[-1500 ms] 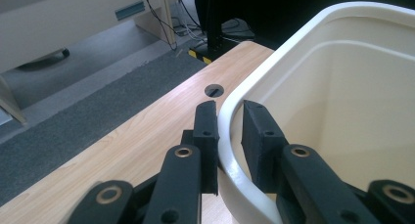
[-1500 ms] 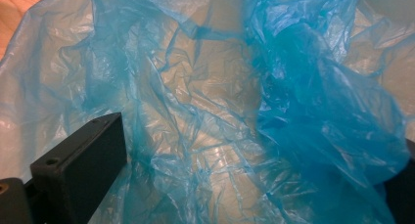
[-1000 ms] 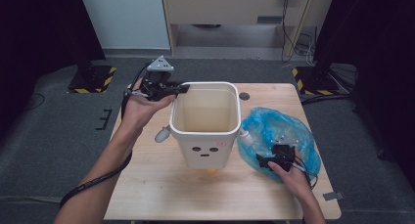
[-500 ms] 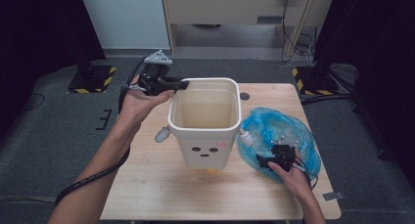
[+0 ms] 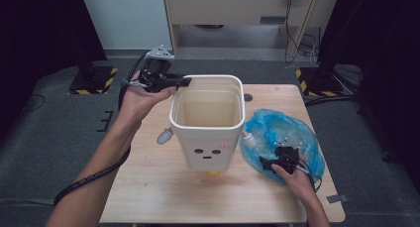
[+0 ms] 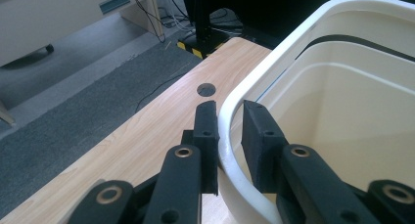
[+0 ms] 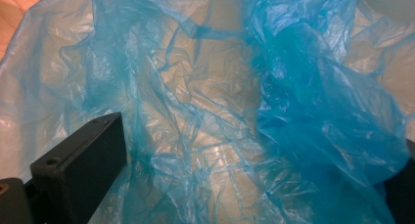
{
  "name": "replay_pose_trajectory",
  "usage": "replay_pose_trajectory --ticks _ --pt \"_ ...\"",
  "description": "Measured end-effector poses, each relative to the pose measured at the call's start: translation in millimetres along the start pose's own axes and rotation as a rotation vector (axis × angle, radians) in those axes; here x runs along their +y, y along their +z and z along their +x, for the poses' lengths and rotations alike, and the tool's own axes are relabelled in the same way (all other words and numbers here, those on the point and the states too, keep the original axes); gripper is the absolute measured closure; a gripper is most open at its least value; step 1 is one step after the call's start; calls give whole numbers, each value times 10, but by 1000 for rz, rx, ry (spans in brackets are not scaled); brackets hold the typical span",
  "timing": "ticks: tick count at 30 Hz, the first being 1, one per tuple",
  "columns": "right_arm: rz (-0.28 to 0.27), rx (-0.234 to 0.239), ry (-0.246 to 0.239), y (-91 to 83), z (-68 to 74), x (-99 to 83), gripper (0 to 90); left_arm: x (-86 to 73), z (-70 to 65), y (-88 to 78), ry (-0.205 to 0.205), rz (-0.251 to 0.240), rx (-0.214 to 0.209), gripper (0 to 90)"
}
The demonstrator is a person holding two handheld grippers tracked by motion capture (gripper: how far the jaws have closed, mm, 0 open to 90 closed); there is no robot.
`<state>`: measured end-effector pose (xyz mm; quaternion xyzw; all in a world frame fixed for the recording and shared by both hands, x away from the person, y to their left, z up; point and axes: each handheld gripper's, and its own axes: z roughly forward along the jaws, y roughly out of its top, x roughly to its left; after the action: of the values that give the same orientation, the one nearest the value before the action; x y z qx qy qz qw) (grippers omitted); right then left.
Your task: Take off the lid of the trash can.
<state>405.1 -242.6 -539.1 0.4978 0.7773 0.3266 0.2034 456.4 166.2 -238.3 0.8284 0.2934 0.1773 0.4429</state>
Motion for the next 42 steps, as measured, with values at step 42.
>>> replay_pose_trajectory --ticks 42 --pt "-1 1 0 -1 0 -1 12 94 -11 -169 17 -22 17 766"
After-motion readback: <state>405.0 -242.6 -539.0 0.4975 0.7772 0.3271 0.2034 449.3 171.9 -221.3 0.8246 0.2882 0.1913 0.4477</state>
